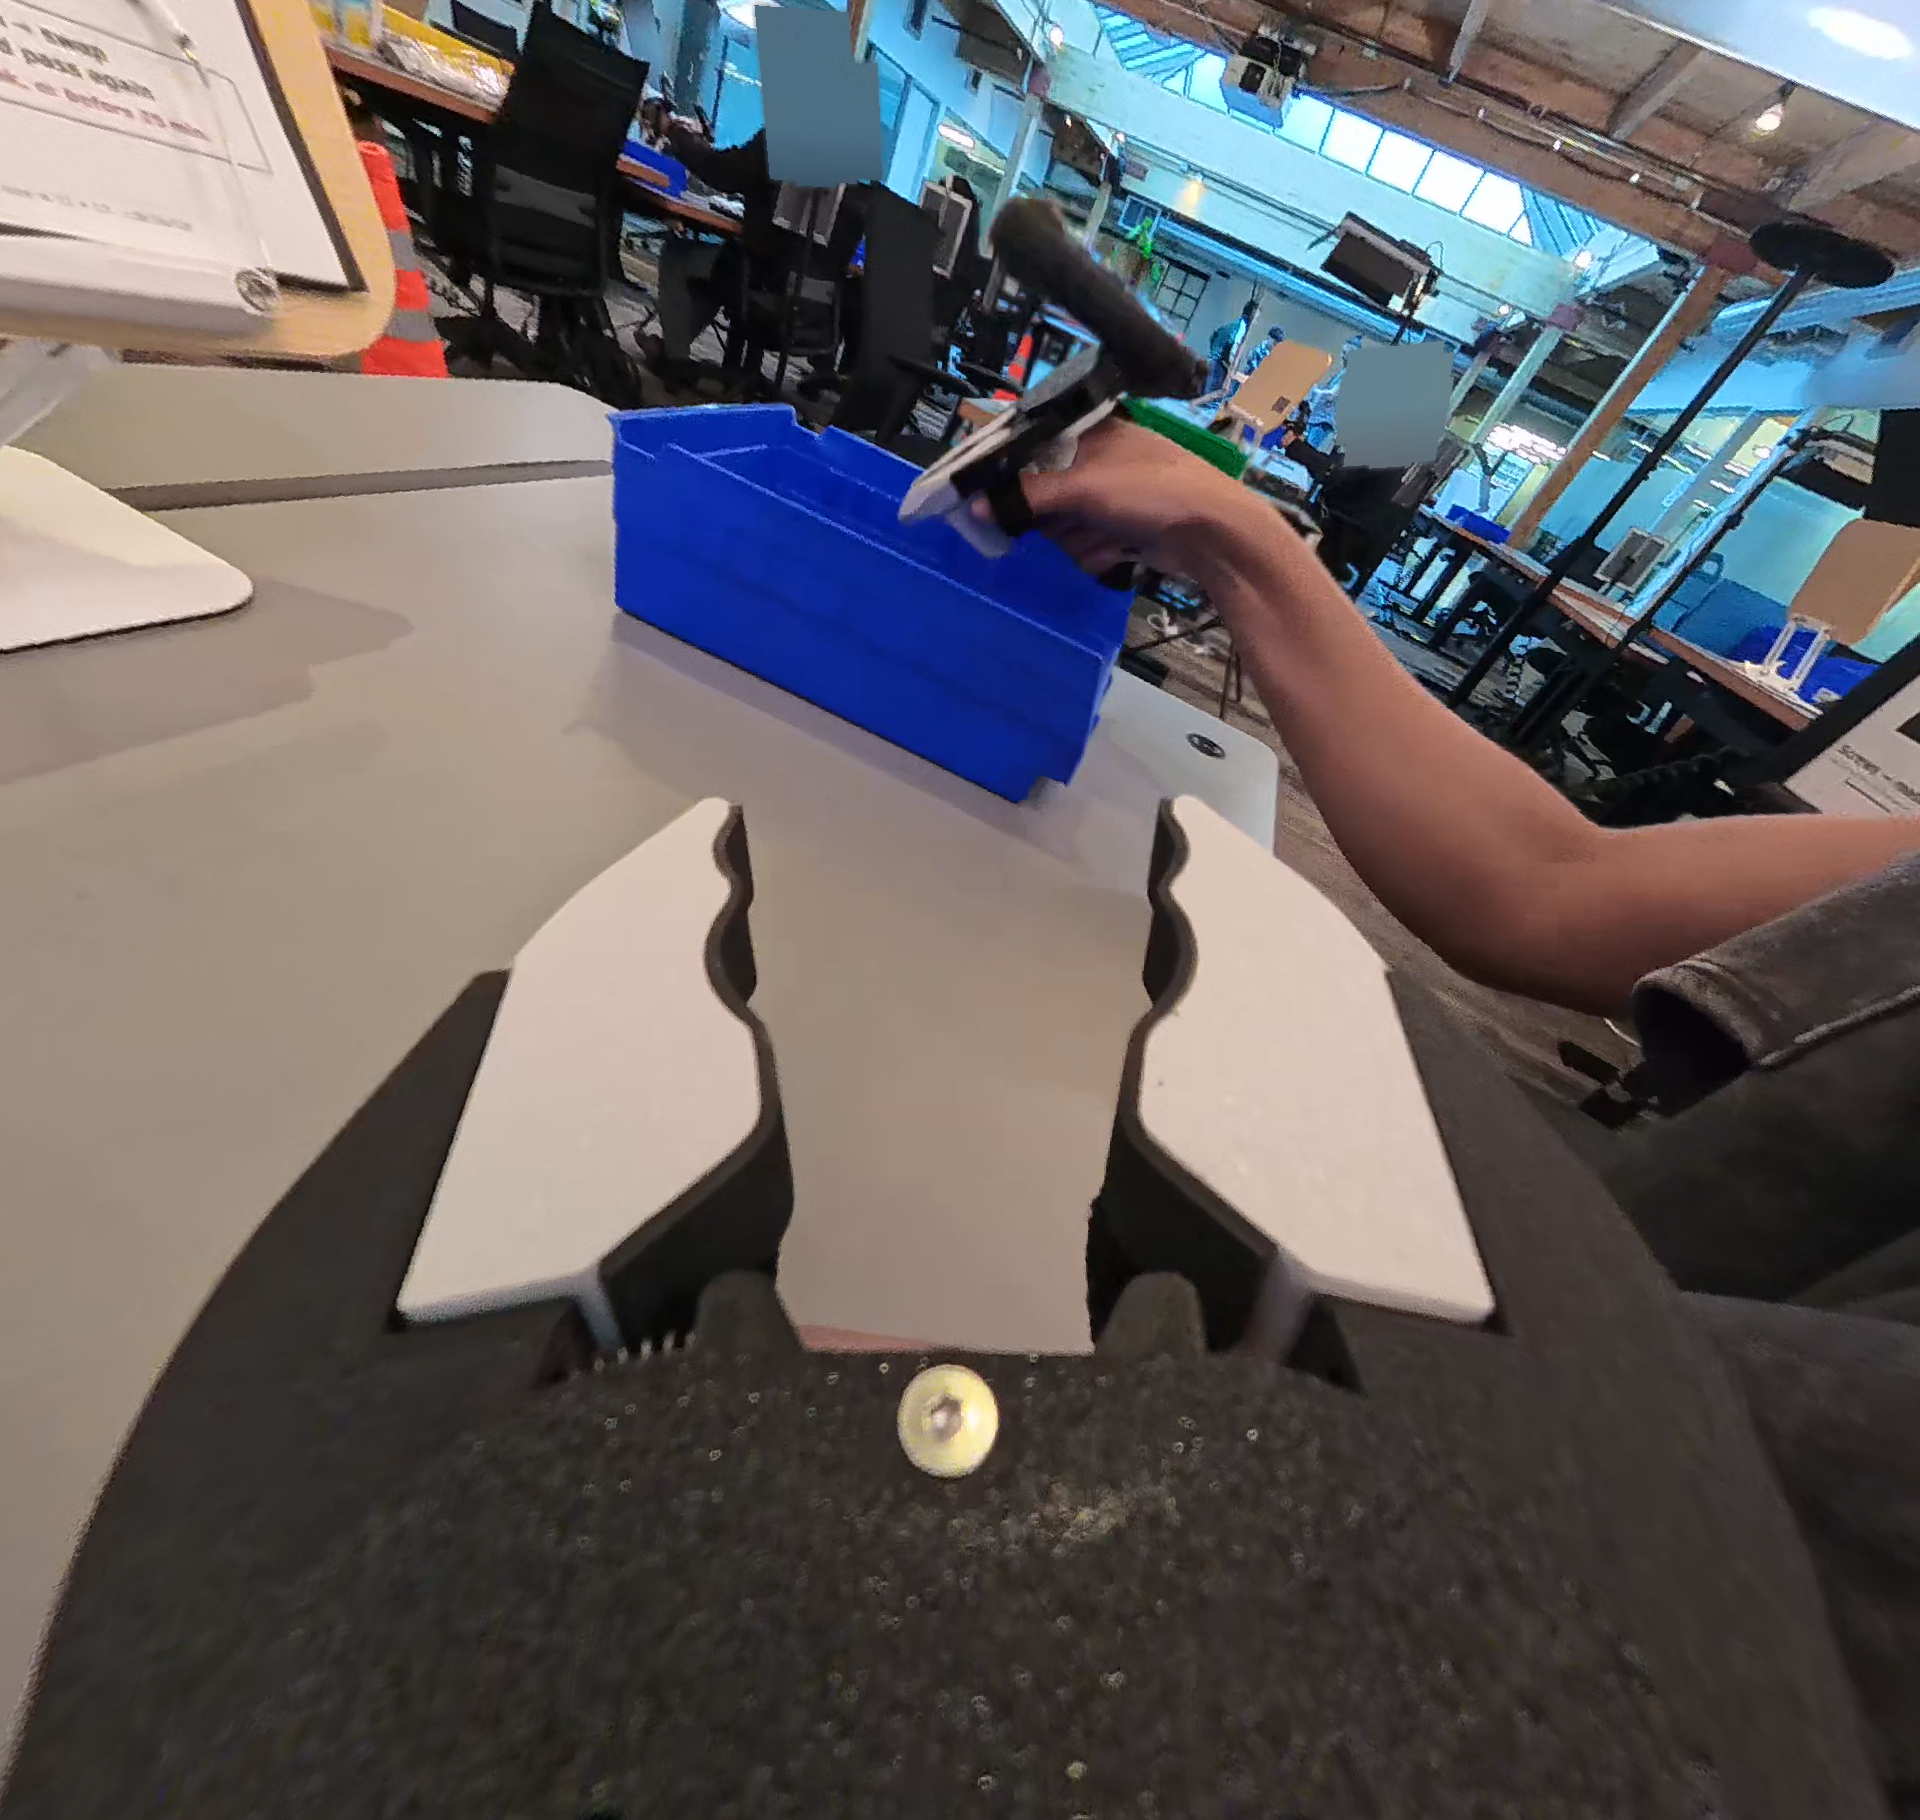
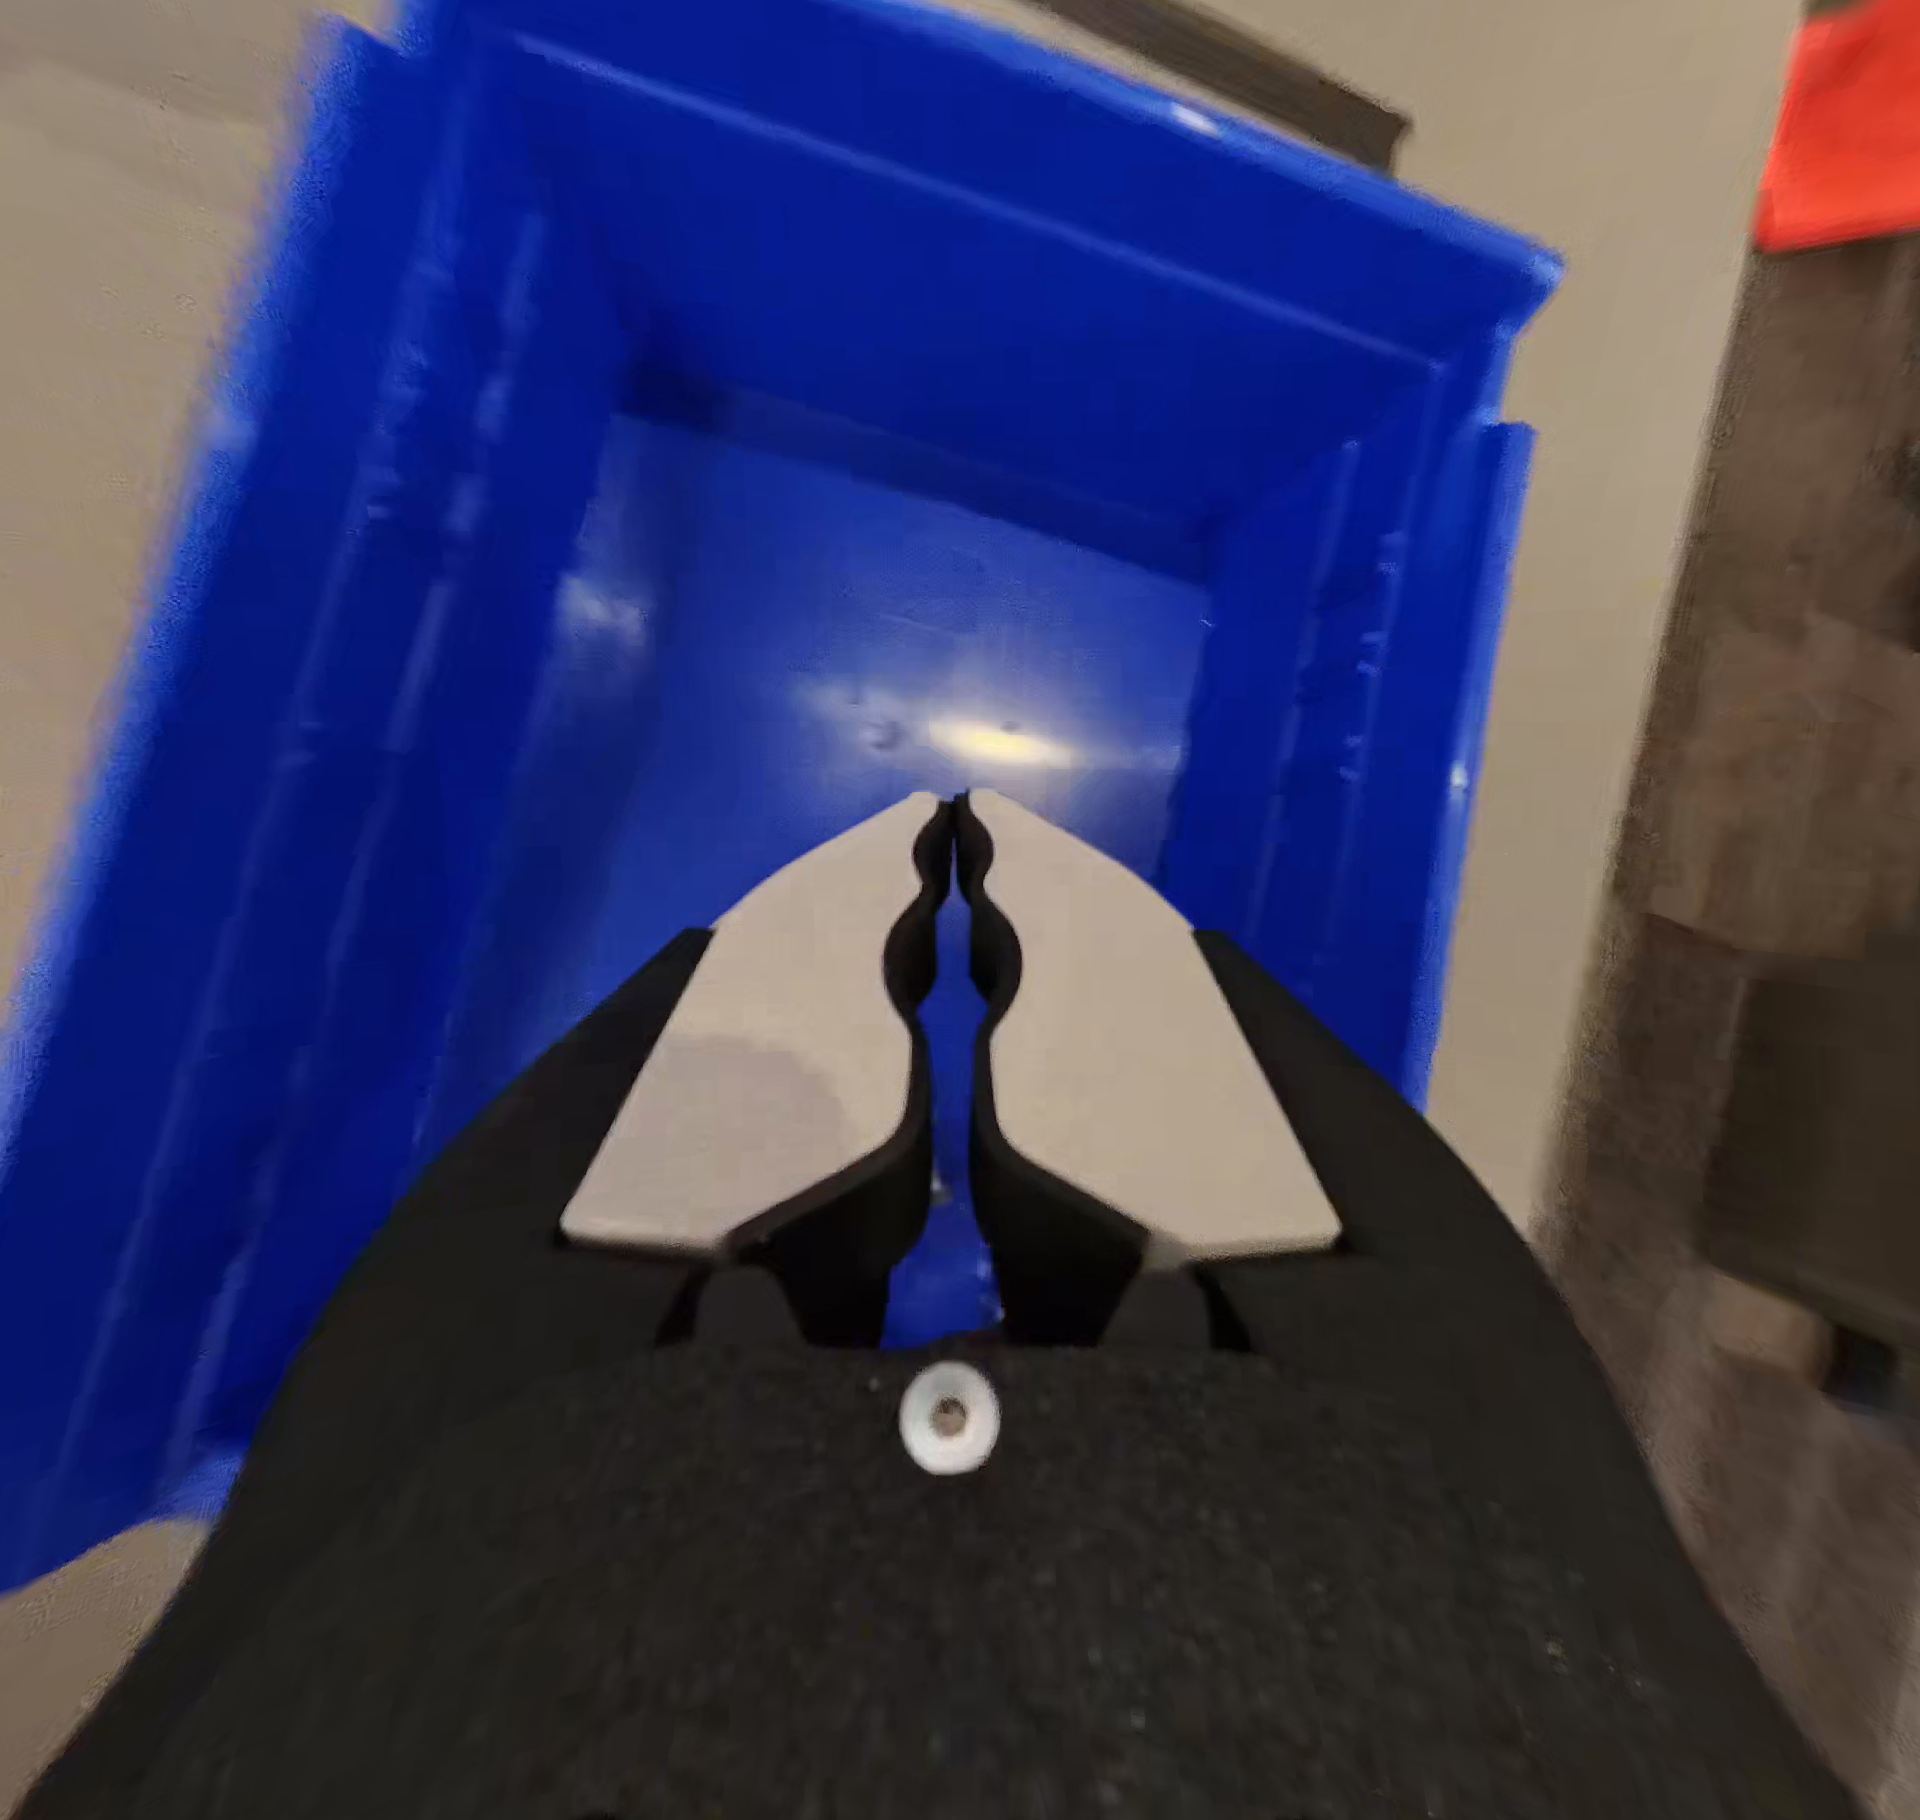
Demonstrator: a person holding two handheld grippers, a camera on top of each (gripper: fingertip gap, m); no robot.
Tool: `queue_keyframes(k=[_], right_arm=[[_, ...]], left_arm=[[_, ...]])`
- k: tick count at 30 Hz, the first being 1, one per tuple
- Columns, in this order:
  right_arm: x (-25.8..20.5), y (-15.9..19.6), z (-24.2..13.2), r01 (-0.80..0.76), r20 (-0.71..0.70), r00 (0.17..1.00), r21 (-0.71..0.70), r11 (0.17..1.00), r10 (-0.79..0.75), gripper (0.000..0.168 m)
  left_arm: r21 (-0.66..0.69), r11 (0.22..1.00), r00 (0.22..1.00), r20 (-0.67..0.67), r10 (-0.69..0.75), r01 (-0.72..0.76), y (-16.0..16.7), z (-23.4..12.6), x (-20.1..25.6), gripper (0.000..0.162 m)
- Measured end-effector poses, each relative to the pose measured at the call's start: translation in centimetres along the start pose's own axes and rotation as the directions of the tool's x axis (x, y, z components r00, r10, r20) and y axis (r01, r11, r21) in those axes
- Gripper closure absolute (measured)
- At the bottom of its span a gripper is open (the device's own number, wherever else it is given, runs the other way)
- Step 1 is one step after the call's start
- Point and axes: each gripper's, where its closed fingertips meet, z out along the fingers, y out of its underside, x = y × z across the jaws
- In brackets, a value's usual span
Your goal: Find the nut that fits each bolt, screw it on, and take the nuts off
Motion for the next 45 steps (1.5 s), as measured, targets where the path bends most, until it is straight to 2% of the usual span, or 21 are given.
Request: queue_keyframes(k=[1, 3, 5, 8, 11, 13, 14, 17, 19, 21, 25, 29, 32, 34, 36, 38, 41, 45], right_arm=[[-1.0, -0.2, -0.7, -0.030, 0.069, 0.997, 0.059, 0.998, 0.026, 0.168], [-1.5, -0.4, -1.9, -0.098, 0.103, 0.991, 0.129, 0.987, 0.085, 0.168], [-3.3, -1.2, -3.1, -0.112, 0.161, 0.984, 0.203, 0.973, 0.079, 0.163], [-8.0, -3.9, -5.6, -0.153, 0.271, 0.961, 0.383, 0.911, 0.047, 0.158], [-14.7, -6.4, -8.0, -0.154, 0.346, 0.937, 0.510, 0.846, -0.038, 0.152], [-19.9, -7.0, -9.0, -0.097, 0.360, 0.923, 0.564, 0.820, -0.138, 0.149], [-23.2, -6.9, -9.4, -0.098, 0.418, 0.888, 0.578, 0.810, -0.191, 0.148], [-31.4, -5.3, -8.1, -0.085, 0.536, 0.794, 0.565, 0.821, -0.287, 0.144], [-34.1, -4.1, -5.4, -0.025, 0.522, 0.790, 0.550, 0.835, -0.321, 0.135], [-35.3, -3.5, -3.8, 0.002, 0.508, 0.786, 0.569, 0.822, -0.353, 0.133], [-35.2, -3.5, -3.6, -0.093, 0.523, 0.783, 0.634, 0.768, -0.337, 0.137], [-34.5, -3.2, -3.8, -0.104, 0.506, 0.795, 0.657, 0.746, -0.335, 0.141], [-34.6, -3.4, -5.0, -0.159, 0.548, 0.768, 0.666, 0.729, -0.333, 0.143], [-34.8, -3.2, -5.2, -0.163, 0.560, 0.756, 0.663, 0.731, -0.339, 0.143], [-35.1, -3.1, -5.2, -0.142, 0.545, 0.759, 0.672, 0.727, -0.356, 0.143], [-35.5, -2.9, -5.2, -0.110, 0.527, 0.760, 0.682, 0.723, -0.381, 0.144], [-36.1, -2.6, -5.3, -0.076, 0.511, 0.753, 0.693, 0.717, -0.415, 0.144], [-35.9, -2.5, -5.1, -0.060, 0.491, 0.764, 0.701, 0.711, -0.420, 0.146]], left_arm=[[-0.002, 1.000, 1.000, 0.000, 0.000, 0.000, 0.1, 0.0, -0.1, 0.089], [-0.003, 1.000, 1.000, 0.011, -0.023, 0.023, 0.2, 0.3, -0.5, 0.089], [-0.007, 0.998, 0.998, 0.016, -0.061, 0.061, 0.4, 0.5, -0.8, 0.089], [-0.053, 0.997, 0.993, 0.112, -0.045, 0.051, 1.6, 1.0, -2.3, 0.090], [-0.079, 0.996, 0.973, 0.232, -0.021, 0.040, 2.3, 0.9, -3.7, 0.095], [-0.111, 0.994, 0.958, 0.287, 0.022, 0.011, 2.7, 0.8, -4.2, 0.095], [-0.132, 0.991, 0.949, 0.311, 0.047, -0.006, 2.9, 0.8, -4.4, 0.095], [-0.174, 0.984, 0.938, 0.337, 0.084, -0.026, 3.5, 0.7, -4.2, 0.096], [-0.186, 0.983, 0.943, 0.325, 0.070, -0.009, 3.7, 0.7, -3.7, 0.096], [-0.195, 0.981, 0.947, 0.316, 0.057, 0.006, 3.7, 0.3, -3.4, 0.096], [-0.226, 0.974, 0.951, 0.304, 0.054, 0.017, 3.2, -1.8, -2.7, 0.095], [-0.267, 0.964, 0.943, 0.326, 0.067, 0.024, 1.3, -7.2, -3.0, 0.095], [-0.364, 0.929, 0.870, 0.477, 0.124, 0.067, 0.0, -13.8, -6.8, 0.093], [-0.474, 0.869, 0.798, 0.574, 0.184, 0.140, -0.1, -17.9, -10.4, 0.097], [-0.562, 0.804, 0.713, 0.644, 0.276, 0.196, -0.2, -20.5, -14.6, 0.101], [-0.594, 0.761, 0.671, 0.678, 0.301, 0.260, -0.1, -20.8, -18.8, 0.104], [-0.590, 0.712, 0.666, 0.709, 0.232, 0.381, 1.1, -18.7, -24.1, 0.110], [-0.545, 0.643, 0.592, 0.787, 0.173, 0.537, 2.7, -17.7, -29.7, 0.112]])
